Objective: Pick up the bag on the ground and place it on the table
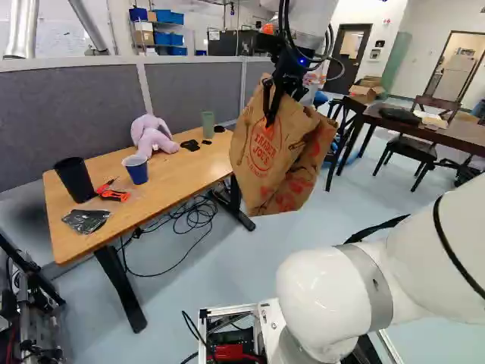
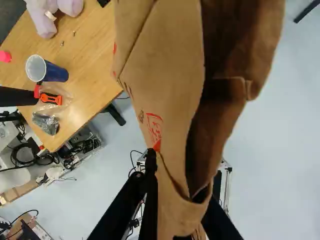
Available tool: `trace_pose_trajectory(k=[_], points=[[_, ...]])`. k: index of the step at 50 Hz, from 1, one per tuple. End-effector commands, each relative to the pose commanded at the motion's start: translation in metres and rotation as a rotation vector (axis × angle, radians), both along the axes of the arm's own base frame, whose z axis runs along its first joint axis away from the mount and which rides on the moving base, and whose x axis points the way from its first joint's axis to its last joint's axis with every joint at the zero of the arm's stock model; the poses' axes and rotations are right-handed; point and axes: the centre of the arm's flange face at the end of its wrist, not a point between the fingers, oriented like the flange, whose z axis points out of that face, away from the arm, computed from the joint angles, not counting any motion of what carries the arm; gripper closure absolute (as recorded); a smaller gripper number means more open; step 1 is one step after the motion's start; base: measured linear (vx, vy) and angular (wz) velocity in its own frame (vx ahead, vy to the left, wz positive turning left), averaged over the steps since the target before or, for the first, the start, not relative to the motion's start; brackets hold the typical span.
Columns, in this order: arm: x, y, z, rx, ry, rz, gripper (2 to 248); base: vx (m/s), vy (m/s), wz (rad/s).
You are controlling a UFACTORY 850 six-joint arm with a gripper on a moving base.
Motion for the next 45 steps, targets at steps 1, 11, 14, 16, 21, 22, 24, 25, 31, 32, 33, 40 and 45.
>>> trace_pose_trajectory(k=[1, 11, 14, 16, 21, 22, 24, 25, 31, 32, 33, 40, 45], points=[[0.0000, 0.0000, 0.0000, 0.000, 0.000, 0.000, 232, 0.082, 0.082, -0.012], [0.0000, 0.0000, 0.0000, 0.000, 0.000, 0.000, 232, 0.084, 0.084, -0.014], [0.0000, 0.0000, 0.0000, 0.000, 0.000, 0.000, 232, 0.083, 0.085, -0.012], [0.0000, 0.0000, 0.0000, 0.000, 0.000, 0.000, 232, 0.080, 0.077, -0.016], [0.0000, 0.0000, 0.0000, 0.000, 0.000, 0.000, 232, 0.081, 0.083, -0.013], [0.0000, 0.0000, 0.0000, 0.000, 0.000, 0.000, 232, 0.093, 0.098, -0.010], [0.0000, 0.0000, 0.0000, 0.000, 0.000, 0.000, 232, 0.090, 0.089, -0.012], [0.0000, 0.0000, 0.0000, 0.000, 0.000, 0.000, 232, 0.082, 0.079, -0.013], [0.0000, 0.0000, 0.0000, 0.000, 0.000, 0.000, 232, 0.085, 0.084, -0.013], [0.0000, 0.0000, 0.0000, 0.000, 0.000, 0.000, 232, 0.082, 0.081, -0.011], [0.0000, 0.0000, 0.0000, 0.000, 0.000, 0.000, 232, 0.086, 0.082, -0.015], [0.0000, 0.0000, 0.0000, 0.000, 0.000, 0.000, 232, 0.085, 0.086, -0.012], [0.0000, 0.0000, 0.0000, 0.000, 0.000, 0.000, 232, 0.084, 0.083, -0.016]])
